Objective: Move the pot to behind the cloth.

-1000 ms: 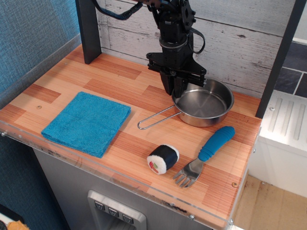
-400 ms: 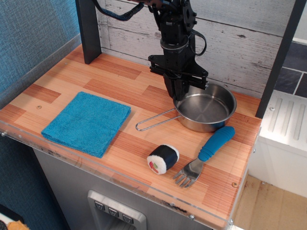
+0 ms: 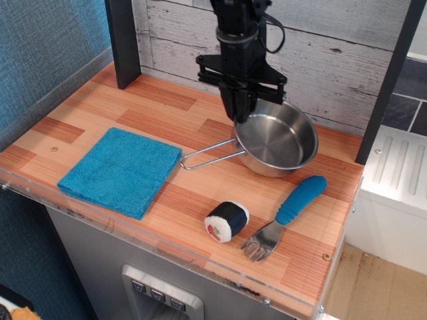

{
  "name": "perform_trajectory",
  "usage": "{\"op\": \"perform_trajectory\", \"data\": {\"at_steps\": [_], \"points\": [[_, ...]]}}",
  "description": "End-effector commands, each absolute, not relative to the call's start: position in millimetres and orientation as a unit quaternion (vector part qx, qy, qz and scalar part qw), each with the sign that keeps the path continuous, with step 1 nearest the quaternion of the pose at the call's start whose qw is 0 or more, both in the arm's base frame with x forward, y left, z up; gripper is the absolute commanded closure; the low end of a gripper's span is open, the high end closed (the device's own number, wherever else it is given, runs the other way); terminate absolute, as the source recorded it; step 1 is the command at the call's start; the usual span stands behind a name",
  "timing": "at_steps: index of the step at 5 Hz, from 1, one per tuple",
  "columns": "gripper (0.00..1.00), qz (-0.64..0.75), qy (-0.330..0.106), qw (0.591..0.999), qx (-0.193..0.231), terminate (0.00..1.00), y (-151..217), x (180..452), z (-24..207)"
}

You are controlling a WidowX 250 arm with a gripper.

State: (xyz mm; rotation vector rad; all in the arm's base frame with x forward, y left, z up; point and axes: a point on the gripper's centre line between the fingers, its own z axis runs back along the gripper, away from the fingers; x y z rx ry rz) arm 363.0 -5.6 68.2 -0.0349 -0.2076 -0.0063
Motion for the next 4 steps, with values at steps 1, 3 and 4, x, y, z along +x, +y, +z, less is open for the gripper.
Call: {"op": "perform_trajectory", "data": {"at_steps": [1,3,4], "points": [[1.0,0.156,-0.119,0.98,-0.016,0.0,22,350,101],[1.0,0.356,-0.12,0.927,-0.002,0.0,53,340,105],[1.0,0.419,-0.13,0.899,-0.001,0.0,70,340,105]]}}
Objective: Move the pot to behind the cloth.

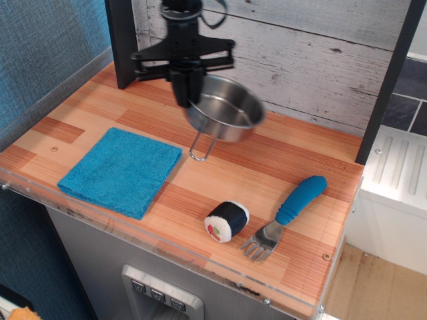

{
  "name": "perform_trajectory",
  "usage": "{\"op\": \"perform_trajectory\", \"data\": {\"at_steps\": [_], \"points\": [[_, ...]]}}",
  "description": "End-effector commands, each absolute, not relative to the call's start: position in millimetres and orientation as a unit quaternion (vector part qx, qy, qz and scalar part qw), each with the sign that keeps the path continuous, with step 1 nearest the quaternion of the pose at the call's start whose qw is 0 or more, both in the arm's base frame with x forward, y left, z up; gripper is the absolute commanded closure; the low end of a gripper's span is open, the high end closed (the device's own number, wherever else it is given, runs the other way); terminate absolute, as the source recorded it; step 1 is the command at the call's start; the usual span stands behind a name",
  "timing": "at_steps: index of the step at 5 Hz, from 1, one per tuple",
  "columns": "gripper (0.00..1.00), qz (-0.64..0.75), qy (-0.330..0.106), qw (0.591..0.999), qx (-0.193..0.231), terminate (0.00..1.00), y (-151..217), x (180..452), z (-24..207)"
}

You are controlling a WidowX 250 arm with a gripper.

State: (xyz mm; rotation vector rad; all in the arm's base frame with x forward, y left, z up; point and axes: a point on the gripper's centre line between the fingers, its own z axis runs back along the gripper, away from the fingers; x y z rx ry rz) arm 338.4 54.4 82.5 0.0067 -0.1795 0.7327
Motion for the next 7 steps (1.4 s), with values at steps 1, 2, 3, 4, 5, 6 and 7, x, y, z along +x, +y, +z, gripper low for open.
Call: {"op": "perform_trajectory", "data": {"at_steps": [1,2,3,4,5,6,7], "points": [[1.0,0.482,-0.139,0.865,0.003,0.0,87,337,106],[1.0,0.524,-0.139,0.84,0.007,0.0,106,338,105],[1.0,0.552,-0.144,0.821,0.017,0.0,127,339,102],[1.0,0.578,-0.145,0.803,0.013,0.0,144,341,92],[1.0,0.61,-0.139,0.78,0.018,0.0,151,342,80],[1.0,0.644,-0.131,0.754,0.016,0.0,146,341,69],[1.0,0.652,-0.128,0.747,0.007,0.0,140,347,55]]}}
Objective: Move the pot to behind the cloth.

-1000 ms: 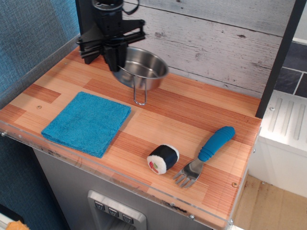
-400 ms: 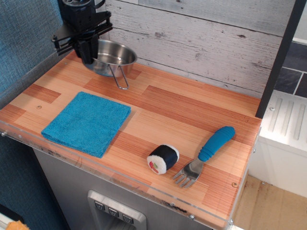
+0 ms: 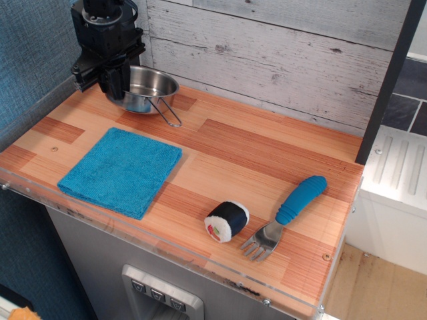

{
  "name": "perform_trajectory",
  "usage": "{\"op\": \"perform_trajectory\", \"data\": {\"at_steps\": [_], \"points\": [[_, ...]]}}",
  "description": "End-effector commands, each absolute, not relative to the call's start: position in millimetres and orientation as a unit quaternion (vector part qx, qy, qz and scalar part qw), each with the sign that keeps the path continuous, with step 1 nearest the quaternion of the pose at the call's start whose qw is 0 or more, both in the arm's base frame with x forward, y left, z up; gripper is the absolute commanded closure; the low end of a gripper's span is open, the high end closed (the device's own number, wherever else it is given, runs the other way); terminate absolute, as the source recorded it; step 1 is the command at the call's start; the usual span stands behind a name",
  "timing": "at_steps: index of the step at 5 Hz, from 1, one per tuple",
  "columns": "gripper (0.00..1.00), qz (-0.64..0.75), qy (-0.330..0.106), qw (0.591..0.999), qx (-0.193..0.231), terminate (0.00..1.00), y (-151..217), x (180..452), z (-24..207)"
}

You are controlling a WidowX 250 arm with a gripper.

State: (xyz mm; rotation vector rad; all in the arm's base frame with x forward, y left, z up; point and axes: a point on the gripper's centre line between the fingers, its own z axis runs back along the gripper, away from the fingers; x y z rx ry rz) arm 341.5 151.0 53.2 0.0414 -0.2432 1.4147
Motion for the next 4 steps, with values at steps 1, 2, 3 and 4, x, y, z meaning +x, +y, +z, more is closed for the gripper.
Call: {"op": "perform_trajectory", "data": {"at_steps": [1,2,3,4], "points": [[1.0,0.651,-0.127,0.749,0.013,0.0,130,355,47],[1.0,0.644,-0.123,0.755,0.016,0.0,115,359,37],[1.0,0.636,-0.119,0.762,0.024,0.0,106,360,34],[0.0,0.639,-0.104,0.762,0.027,0.0,106,358,38]]}}
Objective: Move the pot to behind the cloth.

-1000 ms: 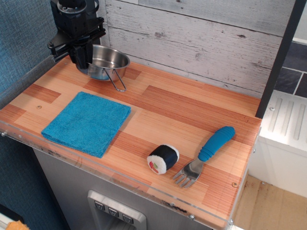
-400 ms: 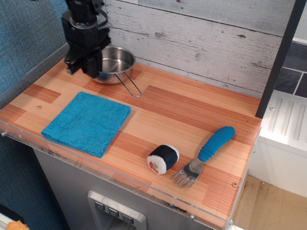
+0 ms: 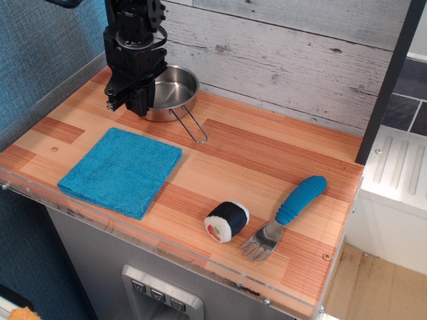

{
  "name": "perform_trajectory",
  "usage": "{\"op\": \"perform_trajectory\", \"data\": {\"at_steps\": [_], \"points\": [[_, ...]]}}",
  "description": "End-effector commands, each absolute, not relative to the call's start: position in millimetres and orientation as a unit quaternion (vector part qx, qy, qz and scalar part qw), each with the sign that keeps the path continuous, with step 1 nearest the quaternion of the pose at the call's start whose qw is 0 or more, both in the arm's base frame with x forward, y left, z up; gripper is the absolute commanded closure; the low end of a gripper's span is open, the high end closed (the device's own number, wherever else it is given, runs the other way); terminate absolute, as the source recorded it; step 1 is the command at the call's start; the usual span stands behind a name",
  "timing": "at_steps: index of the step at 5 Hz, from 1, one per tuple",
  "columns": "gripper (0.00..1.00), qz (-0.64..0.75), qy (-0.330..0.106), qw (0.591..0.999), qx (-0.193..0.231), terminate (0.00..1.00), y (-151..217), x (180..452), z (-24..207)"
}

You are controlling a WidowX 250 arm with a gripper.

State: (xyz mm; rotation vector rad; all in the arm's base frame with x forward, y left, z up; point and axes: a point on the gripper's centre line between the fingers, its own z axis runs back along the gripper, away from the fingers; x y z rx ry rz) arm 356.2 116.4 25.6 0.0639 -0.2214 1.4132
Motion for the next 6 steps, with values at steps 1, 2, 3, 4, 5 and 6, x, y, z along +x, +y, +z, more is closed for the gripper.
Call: {"op": "perform_trajectory", "data": {"at_steps": [1,2,3,4,5,6], "points": [[0.0,0.639,-0.105,0.762,0.028,0.0,106,357,40],[0.0,0.639,-0.107,0.761,0.029,0.0,105,357,43],[0.0,0.634,-0.113,0.765,0.028,0.0,105,359,48],[0.0,0.627,-0.125,0.769,0.027,0.0,105,362,58],[0.0,0.618,-0.137,0.774,0.02,0.0,103,366,71],[0.0,0.613,-0.152,0.776,0.013,0.0,100,370,90]]}}
